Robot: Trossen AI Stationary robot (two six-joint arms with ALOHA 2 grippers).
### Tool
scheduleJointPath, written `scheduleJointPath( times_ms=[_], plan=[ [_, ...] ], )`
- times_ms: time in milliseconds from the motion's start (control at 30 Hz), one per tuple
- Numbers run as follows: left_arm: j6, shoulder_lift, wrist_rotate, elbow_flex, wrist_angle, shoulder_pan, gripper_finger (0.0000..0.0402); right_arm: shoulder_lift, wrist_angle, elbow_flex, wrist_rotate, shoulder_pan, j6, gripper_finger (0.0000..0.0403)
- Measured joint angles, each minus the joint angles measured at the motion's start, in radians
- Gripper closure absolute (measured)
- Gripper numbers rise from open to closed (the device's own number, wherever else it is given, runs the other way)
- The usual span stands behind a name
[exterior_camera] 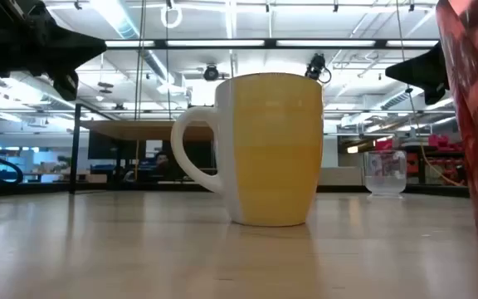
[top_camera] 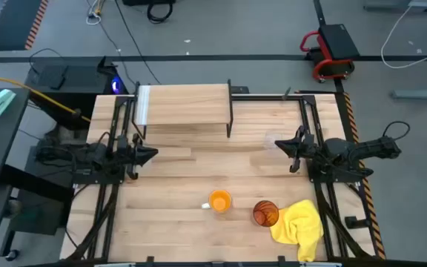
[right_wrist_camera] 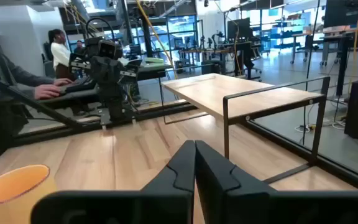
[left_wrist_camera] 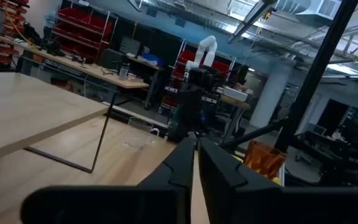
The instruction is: Stack small to large cups/mugs on shelf
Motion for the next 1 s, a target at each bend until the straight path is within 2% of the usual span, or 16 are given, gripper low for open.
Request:
scheduleJointPath(
  times_ms=[1000],
  plan=[
    [0.0,0.0,0.0,0.0,0.0,0.0,0.0361,0.0,0.0,0.0,0.0,0.0,0.0,0.0385]
  ],
)
